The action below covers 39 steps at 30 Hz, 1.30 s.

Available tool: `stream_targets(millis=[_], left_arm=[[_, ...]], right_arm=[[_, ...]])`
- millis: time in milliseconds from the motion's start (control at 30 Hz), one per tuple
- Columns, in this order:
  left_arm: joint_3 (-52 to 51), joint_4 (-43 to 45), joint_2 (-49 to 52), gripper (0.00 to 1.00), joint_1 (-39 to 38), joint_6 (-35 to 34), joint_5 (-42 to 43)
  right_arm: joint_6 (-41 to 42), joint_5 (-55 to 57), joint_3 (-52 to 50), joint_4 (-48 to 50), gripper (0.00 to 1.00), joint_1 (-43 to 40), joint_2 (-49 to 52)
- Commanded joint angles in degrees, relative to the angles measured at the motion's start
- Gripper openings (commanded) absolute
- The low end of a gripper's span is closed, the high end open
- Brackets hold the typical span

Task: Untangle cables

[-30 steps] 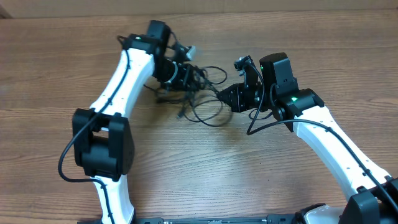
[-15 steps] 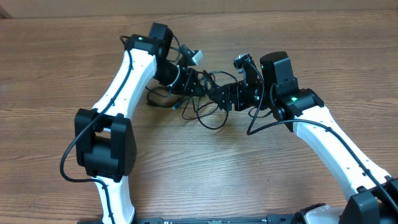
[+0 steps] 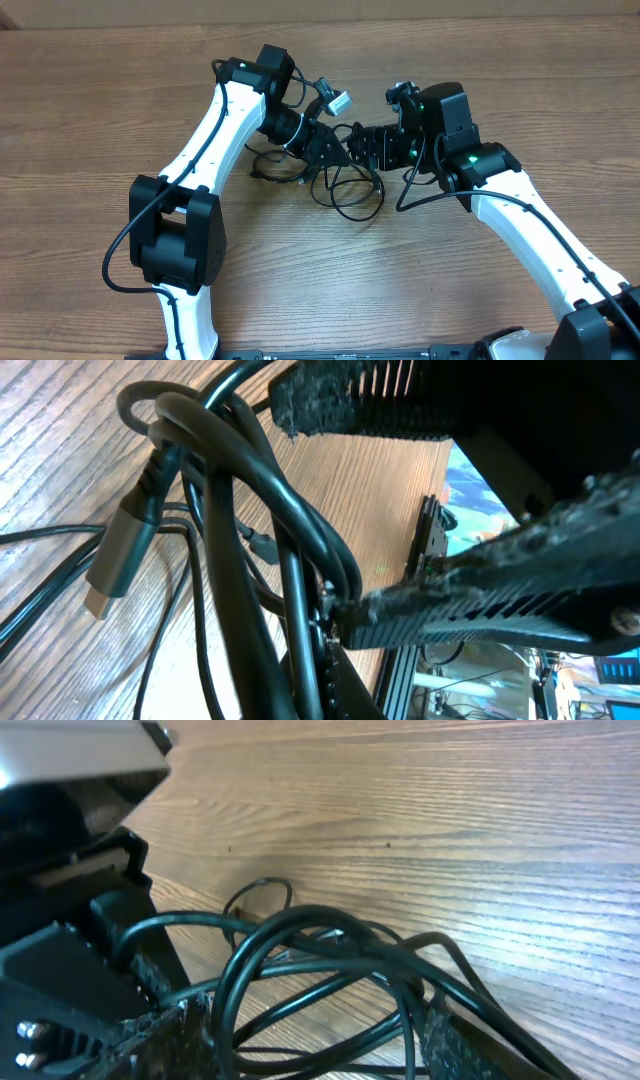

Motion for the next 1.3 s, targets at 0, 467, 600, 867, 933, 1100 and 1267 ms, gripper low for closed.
stream_targets(millis=[0, 467, 600, 867, 933, 1100, 1267], left_arm=[[1.6, -0.2, -0.9, 0.04, 0.1, 2.5, 3.9], [1.6, 2.0, -0.9, 0.04, -2.7, 0.8, 6.6], [1.6, 2.1, -0.9, 0.04, -3.2, 0.8, 8.1], [1.6, 2.2, -0.9, 0.04, -4.2, 0.8, 8.2], [1.6, 2.2, -0.9, 0.04, -4.7, 0.8, 8.4], [1.6, 2.5, -0.9, 0.04, -5.8, 0.8, 8.6], [1.6, 2.4, -0.9, 0.04, -5.9, 0.8, 8.6]], right_arm=[[3.4, 0.9, 0.0, 0.4, 0.67, 0.2, 0.1], [6.4, 6.6, 0.0, -2.1, 0.58, 0.2, 0.1], [6.4, 7.2, 0.0, -2.2, 0.37, 0.2, 0.1], [6.4, 7.3, 0.0, -2.2, 0.19, 0.2, 0.1], [6.4, 7.2, 0.0, -2.2, 0.25, 0.2, 0.1], [6.4, 7.2, 0.0, -2.2, 0.08, 0.2, 0.1], [6.4, 7.2, 0.0, -2.2, 0.04, 0.2, 0.1]])
